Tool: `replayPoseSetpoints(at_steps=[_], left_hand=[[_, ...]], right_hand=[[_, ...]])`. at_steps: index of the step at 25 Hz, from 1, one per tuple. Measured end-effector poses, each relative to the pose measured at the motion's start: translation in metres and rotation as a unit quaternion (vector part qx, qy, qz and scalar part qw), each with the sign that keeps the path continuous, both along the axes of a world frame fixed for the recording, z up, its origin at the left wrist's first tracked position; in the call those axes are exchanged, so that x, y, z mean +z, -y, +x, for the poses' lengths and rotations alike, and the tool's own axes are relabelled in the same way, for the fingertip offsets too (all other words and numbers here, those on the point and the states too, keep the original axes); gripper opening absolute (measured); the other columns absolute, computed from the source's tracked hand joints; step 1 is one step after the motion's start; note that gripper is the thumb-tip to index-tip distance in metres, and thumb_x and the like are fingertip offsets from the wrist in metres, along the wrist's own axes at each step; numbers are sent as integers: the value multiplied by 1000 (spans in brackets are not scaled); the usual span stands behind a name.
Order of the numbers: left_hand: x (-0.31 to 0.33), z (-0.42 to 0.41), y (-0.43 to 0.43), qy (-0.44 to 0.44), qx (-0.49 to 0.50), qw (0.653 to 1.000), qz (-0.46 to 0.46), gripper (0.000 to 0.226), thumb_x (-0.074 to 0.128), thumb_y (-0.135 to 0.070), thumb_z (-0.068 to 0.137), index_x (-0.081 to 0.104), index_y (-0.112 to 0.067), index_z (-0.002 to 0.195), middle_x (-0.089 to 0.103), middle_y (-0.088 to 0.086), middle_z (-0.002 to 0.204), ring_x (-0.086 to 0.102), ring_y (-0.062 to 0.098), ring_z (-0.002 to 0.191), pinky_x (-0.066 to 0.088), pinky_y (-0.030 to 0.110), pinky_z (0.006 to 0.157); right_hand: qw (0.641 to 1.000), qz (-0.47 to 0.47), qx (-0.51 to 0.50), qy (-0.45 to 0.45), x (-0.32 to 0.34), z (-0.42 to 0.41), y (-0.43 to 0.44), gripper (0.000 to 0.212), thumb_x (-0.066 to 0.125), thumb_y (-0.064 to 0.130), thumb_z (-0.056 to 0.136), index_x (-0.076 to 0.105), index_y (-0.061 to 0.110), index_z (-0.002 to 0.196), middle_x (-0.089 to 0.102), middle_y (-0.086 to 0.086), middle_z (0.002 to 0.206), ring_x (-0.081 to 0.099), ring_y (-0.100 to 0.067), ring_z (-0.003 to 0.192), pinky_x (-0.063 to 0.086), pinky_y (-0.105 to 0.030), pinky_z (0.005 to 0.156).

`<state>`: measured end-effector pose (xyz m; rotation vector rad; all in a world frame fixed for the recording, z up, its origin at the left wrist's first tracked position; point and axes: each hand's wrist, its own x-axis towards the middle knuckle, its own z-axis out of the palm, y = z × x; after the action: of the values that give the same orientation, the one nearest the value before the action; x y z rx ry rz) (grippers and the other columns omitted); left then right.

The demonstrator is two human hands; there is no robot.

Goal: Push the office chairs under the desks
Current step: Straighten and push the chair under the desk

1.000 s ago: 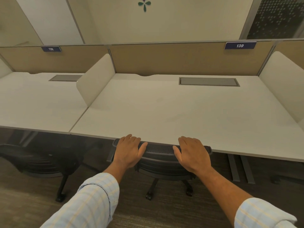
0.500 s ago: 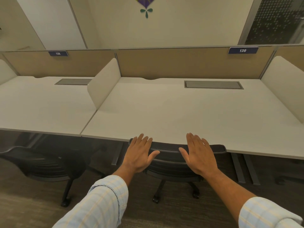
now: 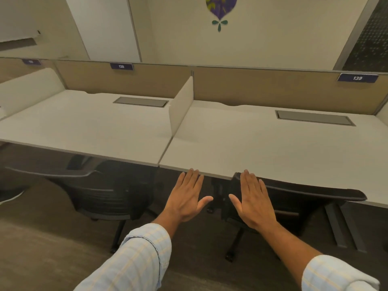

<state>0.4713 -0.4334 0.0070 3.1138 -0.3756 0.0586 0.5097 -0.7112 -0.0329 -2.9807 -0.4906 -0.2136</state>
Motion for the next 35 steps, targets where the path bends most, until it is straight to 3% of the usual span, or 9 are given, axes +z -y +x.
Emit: replayPoseSetpoints(at_steps=[7,13,20,26,29,35], left_hand=[[3,-60,-138,8,79,997,6,99,-5,-82,100,4,-15,172,-5,12,181,-16,28,166,-8,51,136],[8,-85,-229,13,130,991,6,105,-14,-82,95,7,-14,173,-2,12,182,-11,29,168,1,55,137],[3,-67,-336,2,138,990,22,98,-1,-79,101,8,-13,172,-1,13,182,-9,29,168,2,54,136],[-1,-51,-432,-14,147,989,28,98,-2,-79,100,8,-14,172,0,13,182,-10,29,168,1,54,136],[1,-50,-474,-20,154,987,31,100,-7,-81,99,8,-14,172,1,13,182,-8,29,168,2,54,137],[0,-36,-553,-17,138,990,21,95,4,-77,103,9,-13,172,2,13,182,-7,29,168,1,54,137]], right_hand=[[998,25,53,0,11,-23,-153,96,6,81,104,-15,17,172,-19,-8,181,-16,-27,167,-4,-48,135],[993,50,105,4,13,-24,-263,93,13,79,107,-17,19,172,-23,-6,180,-27,-20,163,-17,-41,130],[990,68,127,-12,-13,-2,-376,90,14,78,108,-22,23,169,-22,-3,179,-31,-15,161,-12,-43,132],[990,87,110,-25,-20,16,-468,90,19,75,109,-15,21,172,-21,-2,180,-29,-14,162,-9,-44,134],[989,94,110,-32,-15,18,-508,90,17,76,108,-20,24,171,-25,-1,179,-32,-12,161,-12,-43,132],[991,82,110,-8,-12,17,-578,91,20,76,109,-22,23,170,-24,-2,180,-32,-12,161,-12,-43,131]])
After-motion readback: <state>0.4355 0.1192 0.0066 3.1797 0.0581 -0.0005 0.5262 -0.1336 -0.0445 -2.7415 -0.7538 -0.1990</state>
